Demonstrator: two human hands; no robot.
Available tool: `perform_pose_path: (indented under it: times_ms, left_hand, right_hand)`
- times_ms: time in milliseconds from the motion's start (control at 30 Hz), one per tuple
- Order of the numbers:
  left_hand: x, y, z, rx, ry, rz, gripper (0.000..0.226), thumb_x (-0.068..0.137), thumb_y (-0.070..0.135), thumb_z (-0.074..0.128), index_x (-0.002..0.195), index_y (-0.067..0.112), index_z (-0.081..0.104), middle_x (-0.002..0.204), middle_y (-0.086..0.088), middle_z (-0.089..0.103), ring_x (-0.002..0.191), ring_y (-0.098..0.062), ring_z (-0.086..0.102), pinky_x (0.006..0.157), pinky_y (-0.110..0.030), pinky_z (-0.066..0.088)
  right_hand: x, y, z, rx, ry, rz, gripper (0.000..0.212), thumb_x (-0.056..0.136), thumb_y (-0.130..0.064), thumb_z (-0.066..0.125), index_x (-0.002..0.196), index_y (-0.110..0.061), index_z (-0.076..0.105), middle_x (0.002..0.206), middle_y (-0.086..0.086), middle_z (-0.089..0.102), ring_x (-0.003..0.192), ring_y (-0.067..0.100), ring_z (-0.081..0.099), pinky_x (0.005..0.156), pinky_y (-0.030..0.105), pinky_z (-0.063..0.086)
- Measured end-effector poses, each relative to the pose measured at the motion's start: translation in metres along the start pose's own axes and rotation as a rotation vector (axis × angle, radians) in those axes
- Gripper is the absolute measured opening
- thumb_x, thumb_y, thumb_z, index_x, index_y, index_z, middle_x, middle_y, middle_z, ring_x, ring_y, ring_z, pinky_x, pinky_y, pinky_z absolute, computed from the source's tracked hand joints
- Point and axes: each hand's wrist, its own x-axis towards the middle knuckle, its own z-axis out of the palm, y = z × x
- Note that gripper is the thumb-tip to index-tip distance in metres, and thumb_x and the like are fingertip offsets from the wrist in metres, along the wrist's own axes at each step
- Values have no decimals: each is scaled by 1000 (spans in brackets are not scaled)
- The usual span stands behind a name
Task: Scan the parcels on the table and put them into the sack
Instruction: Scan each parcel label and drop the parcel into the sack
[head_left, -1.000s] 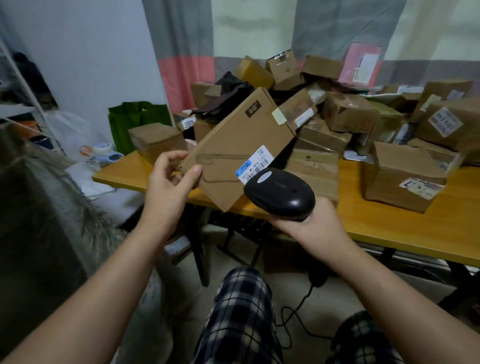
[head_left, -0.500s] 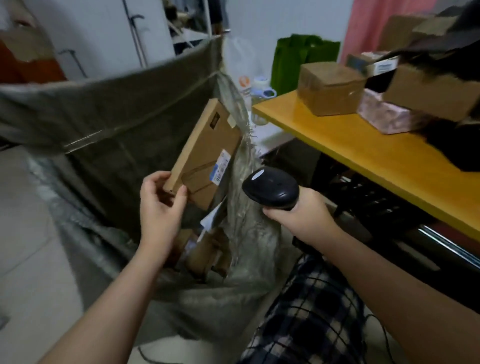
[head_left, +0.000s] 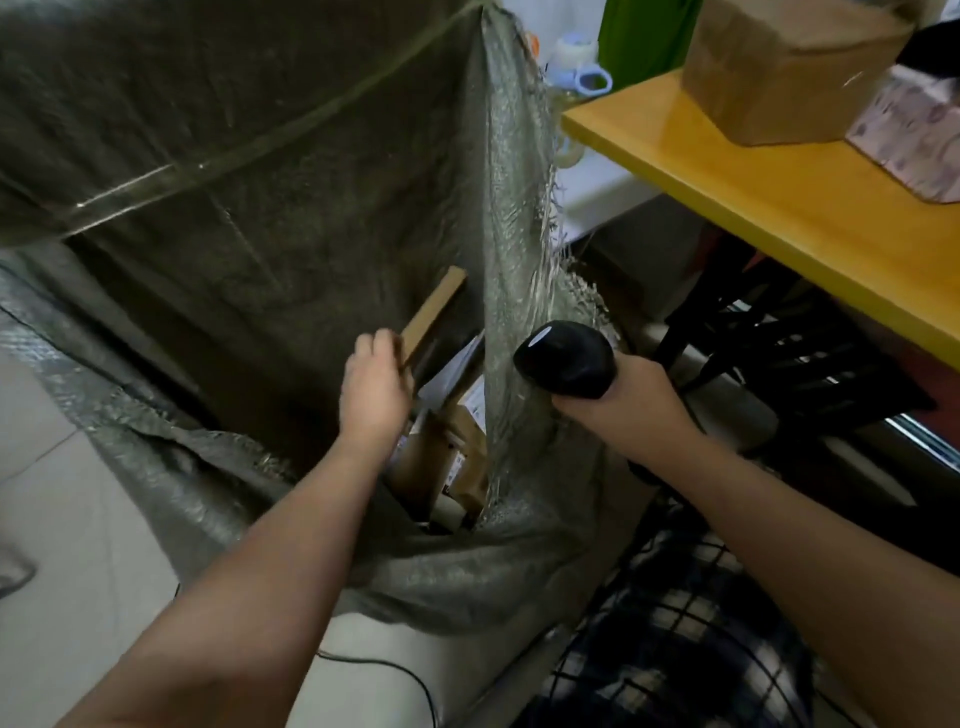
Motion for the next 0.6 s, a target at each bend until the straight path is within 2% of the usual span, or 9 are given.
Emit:
perform_pose_path:
  times_ms: [100, 167, 233, 300, 400, 500, 600]
  left_hand:
    - [26, 7, 15, 185, -218, 24, 46, 93, 9, 54, 136, 11, 39, 134, -14, 39, 119, -31, 45, 98, -45, 45]
    - [34, 16, 20, 279, -302, 45, 47, 95, 13, 52, 140, 9, 37, 138, -17, 34, 122, -34, 42, 99, -47, 44]
    - [33, 32, 21, 308, -269, 151, 45, 96, 23, 52, 137, 9, 40, 135, -16, 38, 120, -34, 43, 96, -46, 45]
    - [26, 54, 17, 293, -189, 292, 42, 95, 28, 51, 132, 10, 46, 129, -14, 45, 115, -32, 46, 92, -43, 46]
    - [14, 93, 1, 262, -89, 438, 36, 94, 30, 51, 124, 10, 53, 118, -13, 52, 109, -33, 49, 88, -43, 44]
    - [-1, 141, -16, 169, -38, 575, 33, 94, 30, 52, 121, 12, 56, 115, -12, 55, 107, -33, 50, 88, -44, 43]
    - [-25, 197, -23, 23, -61, 701, 34, 94, 29, 53, 125, 15, 55, 118, -8, 55, 110, -29, 50, 90, -42, 43]
  right_hand:
    - [5, 6, 1, 19, 16, 46, 22, 75, -29, 77, 79, -33, 56, 71, -18, 58, 73, 9, 56, 66, 29, 47]
    - [6, 9, -2, 47, 49, 67, 24, 75, -26, 78, 72, -33, 55, 69, -15, 60, 71, 9, 58, 65, 31, 48]
    - [5, 11, -8, 72, 92, 80, 21, 75, -24, 78, 72, -31, 58, 70, -11, 62, 70, 7, 58, 65, 30, 47]
    - [1, 13, -20, 88, 135, 103, 15, 75, -24, 78, 80, -24, 63, 71, -9, 63, 70, 7, 57, 66, 30, 49]
    - [-17, 15, -48, 108, 225, 120, 20, 74, -25, 79, 74, -31, 60, 61, -17, 59, 62, -2, 57, 56, 18, 42]
    - [-43, 12, -85, 74, 328, 76, 15, 74, -23, 78, 77, -21, 64, 68, -13, 62, 67, -4, 58, 57, 14, 44]
    - [-73, 7, -122, 83, 475, 43, 23, 73, -20, 79, 71, -31, 59, 66, -19, 59, 66, -19, 55, 53, 3, 39]
